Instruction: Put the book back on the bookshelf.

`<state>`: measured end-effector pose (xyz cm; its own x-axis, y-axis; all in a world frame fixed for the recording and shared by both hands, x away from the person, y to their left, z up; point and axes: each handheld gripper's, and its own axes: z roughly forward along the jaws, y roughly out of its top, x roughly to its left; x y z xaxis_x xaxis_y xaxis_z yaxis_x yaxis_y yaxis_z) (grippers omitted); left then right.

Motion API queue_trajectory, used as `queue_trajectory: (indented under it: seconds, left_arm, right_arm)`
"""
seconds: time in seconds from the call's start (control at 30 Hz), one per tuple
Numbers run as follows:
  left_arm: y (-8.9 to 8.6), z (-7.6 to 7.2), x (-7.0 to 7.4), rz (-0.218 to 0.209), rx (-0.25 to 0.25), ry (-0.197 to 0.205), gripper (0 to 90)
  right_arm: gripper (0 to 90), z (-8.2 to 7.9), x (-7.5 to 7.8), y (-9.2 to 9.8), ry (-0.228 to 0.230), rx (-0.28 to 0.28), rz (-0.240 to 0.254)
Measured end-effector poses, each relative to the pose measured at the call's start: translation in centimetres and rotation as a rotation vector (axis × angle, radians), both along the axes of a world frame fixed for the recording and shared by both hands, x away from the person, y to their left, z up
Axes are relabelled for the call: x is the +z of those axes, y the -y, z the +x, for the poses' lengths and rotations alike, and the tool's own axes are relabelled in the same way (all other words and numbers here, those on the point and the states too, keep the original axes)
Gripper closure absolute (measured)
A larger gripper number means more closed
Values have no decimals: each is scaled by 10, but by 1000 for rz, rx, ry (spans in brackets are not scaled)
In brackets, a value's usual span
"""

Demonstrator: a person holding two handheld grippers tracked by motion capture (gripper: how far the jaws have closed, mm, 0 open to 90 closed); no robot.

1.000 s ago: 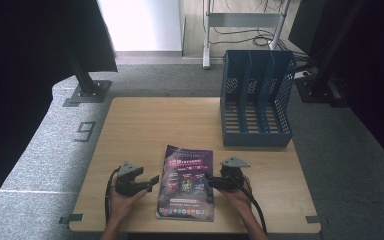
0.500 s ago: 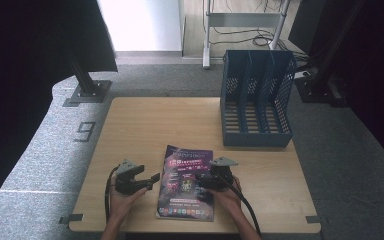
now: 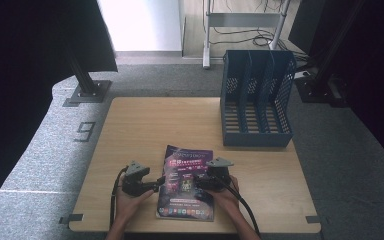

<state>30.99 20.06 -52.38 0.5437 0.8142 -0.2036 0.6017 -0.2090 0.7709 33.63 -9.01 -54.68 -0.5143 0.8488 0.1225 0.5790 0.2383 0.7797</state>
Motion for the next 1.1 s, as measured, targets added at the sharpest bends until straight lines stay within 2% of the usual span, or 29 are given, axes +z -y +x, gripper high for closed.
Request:
queue_trajectory:
  seconds: [0.17, 0.23, 0.3, 0.4, 0.63, 0.87, 1.1]
  left_arm:
    - [8, 5, -5, 21, -14, -12, 208]
    - [12, 6, -6, 27, -15, -16, 208]
    - [15, 7, -7, 18, -21, -24, 208]
    - [18, 8, -8, 29, -23, -23, 206]
    - [24, 15, -11, 41, -7, -37, 201]
    - [31, 21, -12, 68, -15, -35, 200]
    - [34, 28, -10, 65, -9, -22, 206]
  right_arm:
    - [171, 2, -1, 0, 5, -11, -27]
    - [137, 4, -3, 1, -14, -30, -49]
    - [145, 5, -5, 3, -17, -39, -31]
    - [167, 4, -5, 2, -3, -28, -36]
    - [177, 5, -6, 4, -12, -14, -23]
    - [180, 5, -6, 4, -16, -20, -21]
    - [186, 5, -6, 5, -18, -20, -19]
